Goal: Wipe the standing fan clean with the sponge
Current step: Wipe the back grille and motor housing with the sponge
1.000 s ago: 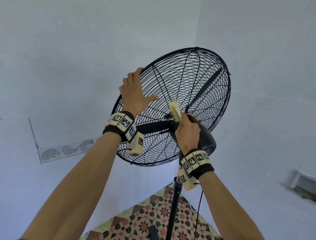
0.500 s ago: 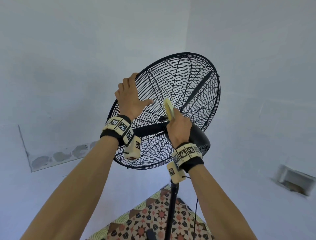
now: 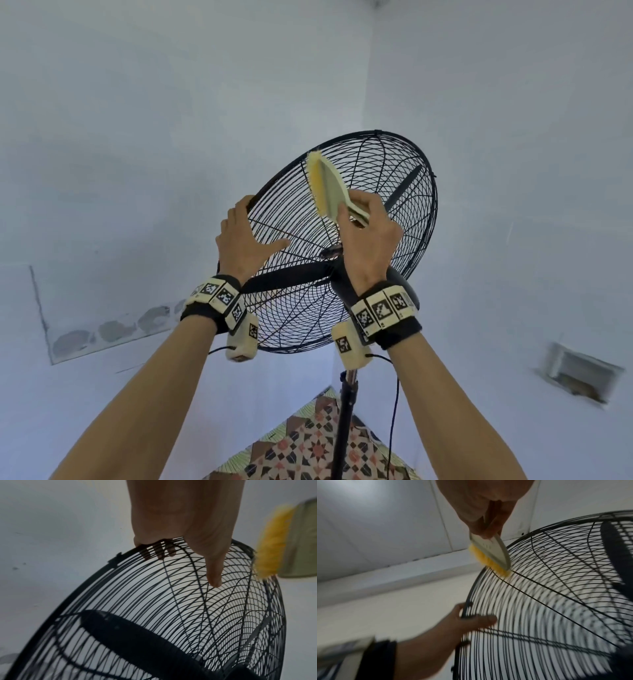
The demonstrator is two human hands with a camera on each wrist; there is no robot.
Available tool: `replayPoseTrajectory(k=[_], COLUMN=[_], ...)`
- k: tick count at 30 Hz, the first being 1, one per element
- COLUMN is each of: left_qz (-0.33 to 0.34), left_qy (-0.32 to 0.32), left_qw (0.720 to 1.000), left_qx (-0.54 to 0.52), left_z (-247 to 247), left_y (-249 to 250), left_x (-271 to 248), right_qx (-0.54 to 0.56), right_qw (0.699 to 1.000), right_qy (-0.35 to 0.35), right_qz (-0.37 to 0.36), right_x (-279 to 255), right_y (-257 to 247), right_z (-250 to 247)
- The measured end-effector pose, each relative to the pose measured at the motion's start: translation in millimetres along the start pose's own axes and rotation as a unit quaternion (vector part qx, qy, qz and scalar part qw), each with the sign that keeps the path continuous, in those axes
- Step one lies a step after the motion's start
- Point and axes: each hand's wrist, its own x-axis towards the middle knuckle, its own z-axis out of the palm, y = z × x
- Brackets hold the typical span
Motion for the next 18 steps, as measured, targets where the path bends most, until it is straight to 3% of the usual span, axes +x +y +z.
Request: replayPoseTrajectory(k=[2,5,11,13,15,18], left_qz=[-0.018,-0.045,-0.044,-0.038,-0.035,-0.024], left_qy=[-0.013,-0.027,-0.026,-0.028,-0.026,-0.021], left_qw=[1.0,0.998,0.998,0.998,0.998,0.999], left_qx=[-0.013,-0.045,-0.034,-0.032,-0.034,-0.028], left_z=[-2,-3,-6,-7,-7,-5], left_y=[-13,-27,-27,-27,-29,-29], left_x=[-6,-12,-17,-19,-18,-21], right_qx=[-0.02,-0.075,-0.191,-0.237,-0.228,-0.2], right_qw=[0.997,0.986,0.927,0.904,0.919,0.942], right_qy=[0.028,0.008,-0.135,-0.173,-0.164,-0.096], right_qz=[-0.073,-0.146,-0.293,-0.31,-0.278,-0.251], right_x=[16,38,26,20,28,45], right_y=[-8,-17,-19,-15,-13,-8], right_z=[10,29,60,62,59,56])
